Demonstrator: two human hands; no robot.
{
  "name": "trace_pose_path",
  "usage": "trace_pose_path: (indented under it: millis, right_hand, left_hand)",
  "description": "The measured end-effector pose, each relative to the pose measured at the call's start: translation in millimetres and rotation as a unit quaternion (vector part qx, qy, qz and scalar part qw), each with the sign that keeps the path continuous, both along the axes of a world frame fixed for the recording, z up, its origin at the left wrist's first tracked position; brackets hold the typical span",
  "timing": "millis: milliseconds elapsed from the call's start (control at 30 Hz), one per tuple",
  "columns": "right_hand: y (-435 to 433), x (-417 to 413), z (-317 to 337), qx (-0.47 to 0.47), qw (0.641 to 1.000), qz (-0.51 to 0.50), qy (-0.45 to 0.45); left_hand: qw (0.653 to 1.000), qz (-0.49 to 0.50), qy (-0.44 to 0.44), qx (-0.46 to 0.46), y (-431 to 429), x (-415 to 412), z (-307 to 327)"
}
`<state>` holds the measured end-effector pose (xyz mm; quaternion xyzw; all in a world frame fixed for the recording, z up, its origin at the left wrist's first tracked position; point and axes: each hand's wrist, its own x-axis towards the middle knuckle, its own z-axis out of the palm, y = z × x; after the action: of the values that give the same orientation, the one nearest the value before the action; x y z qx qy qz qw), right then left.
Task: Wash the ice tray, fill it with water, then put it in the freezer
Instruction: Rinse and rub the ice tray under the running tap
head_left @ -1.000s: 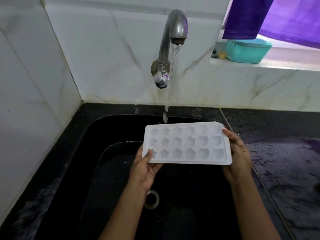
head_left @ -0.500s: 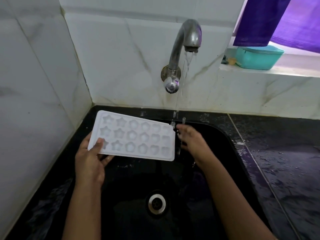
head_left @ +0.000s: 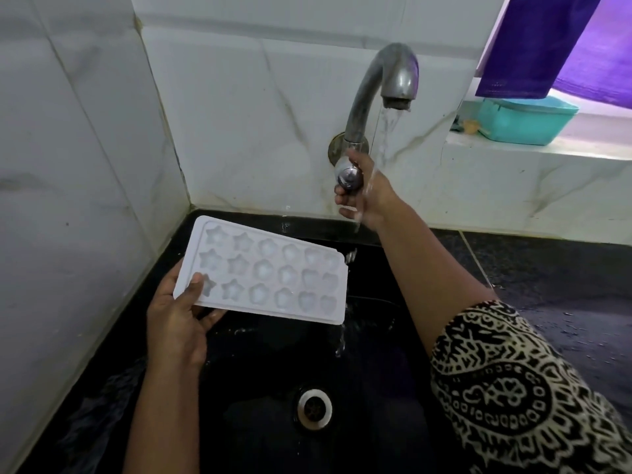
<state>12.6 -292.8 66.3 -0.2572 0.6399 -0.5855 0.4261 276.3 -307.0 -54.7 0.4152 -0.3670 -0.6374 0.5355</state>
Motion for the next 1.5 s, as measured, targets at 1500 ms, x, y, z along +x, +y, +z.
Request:
trace_pose_path:
  millis: [1500]
  right_hand:
    - [196.5,22.5,19.9,0.002,0.985,-0.111,0.132]
  left_hand:
    - [0.972,-0.206,-0.116,-0.002,69.1,-32.1,97.0]
